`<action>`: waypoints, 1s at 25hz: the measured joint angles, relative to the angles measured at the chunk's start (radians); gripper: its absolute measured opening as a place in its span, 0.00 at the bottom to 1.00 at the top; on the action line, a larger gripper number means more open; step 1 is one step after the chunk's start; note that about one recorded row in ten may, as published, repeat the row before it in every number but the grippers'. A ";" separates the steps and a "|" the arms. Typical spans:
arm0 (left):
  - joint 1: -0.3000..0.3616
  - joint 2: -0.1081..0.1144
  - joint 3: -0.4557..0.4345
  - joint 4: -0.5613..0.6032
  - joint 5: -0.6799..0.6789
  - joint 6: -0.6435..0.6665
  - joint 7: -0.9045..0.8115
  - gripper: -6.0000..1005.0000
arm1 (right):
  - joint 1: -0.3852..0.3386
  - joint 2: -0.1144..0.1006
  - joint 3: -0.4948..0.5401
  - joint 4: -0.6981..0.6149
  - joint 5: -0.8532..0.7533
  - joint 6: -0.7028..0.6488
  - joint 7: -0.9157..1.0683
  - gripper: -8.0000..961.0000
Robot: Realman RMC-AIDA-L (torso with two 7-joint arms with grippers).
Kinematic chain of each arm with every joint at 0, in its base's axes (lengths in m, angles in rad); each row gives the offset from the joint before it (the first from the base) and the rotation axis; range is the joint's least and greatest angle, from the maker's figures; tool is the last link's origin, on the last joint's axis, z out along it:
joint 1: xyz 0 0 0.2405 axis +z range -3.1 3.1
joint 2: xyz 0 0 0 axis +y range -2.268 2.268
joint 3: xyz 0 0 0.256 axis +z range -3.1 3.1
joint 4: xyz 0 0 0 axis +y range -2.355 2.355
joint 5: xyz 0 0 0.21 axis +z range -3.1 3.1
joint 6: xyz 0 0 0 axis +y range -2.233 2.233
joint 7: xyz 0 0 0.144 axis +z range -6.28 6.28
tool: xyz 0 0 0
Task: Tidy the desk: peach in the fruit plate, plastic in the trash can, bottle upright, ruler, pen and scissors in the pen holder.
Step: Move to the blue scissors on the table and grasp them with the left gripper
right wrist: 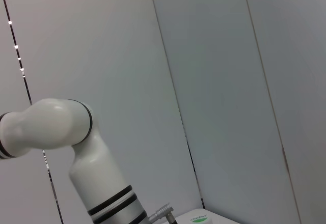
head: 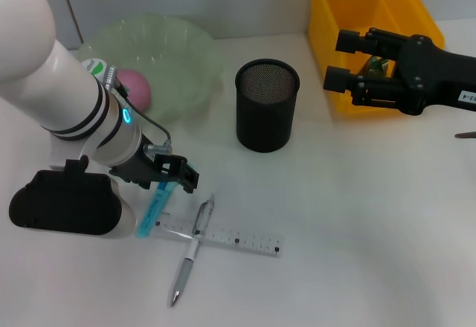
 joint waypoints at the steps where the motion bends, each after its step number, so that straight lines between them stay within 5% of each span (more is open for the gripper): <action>1: 0.000 0.000 0.002 -0.004 0.003 0.000 -0.001 0.73 | 0.000 0.000 0.000 0.000 0.000 0.000 0.000 0.86; 25: -0.017 0.000 0.021 -0.040 0.003 0.022 0.000 0.73 | 0.000 -0.001 -0.008 0.006 -0.015 0.012 -0.001 0.86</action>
